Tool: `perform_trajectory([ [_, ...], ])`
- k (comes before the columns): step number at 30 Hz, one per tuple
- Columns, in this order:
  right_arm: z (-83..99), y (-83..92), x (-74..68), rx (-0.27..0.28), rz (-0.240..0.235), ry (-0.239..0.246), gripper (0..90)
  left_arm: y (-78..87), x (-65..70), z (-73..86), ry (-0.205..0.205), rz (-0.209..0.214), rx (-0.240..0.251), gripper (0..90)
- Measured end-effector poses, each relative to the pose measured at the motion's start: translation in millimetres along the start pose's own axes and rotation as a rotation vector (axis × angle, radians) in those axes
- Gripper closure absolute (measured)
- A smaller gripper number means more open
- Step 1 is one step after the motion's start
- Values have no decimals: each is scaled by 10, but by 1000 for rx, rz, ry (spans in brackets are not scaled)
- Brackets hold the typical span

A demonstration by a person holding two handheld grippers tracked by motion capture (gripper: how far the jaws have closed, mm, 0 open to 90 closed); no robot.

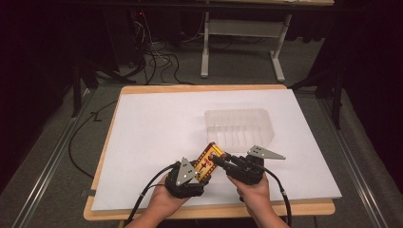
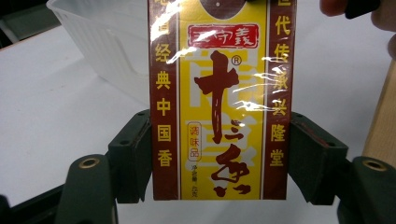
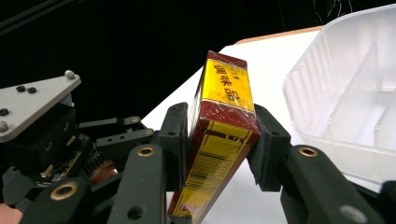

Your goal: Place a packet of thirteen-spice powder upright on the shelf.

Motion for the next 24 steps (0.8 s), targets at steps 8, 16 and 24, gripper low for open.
perform_trajectory([
  [8,-10,14,-13,8,-28,-17,673,-12,4,5,-6,8,6,312],
  [16,-38,62,29,30,-8,-15,684,-10,-38,14,20,18,2,178],
  [24,-38,110,74,36,29,3,684,13,-85,43,48,48,2,195],
])
Point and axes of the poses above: each handheld gripper's, and its own axes: y roughly backward along the jaws, z roughly out of its underside, x roughly to its right, the point moved 3 cm from there along -y, roughly forward along the jaws, and after that the axes turned 5 degrees about -x, right-handed, at the moved point
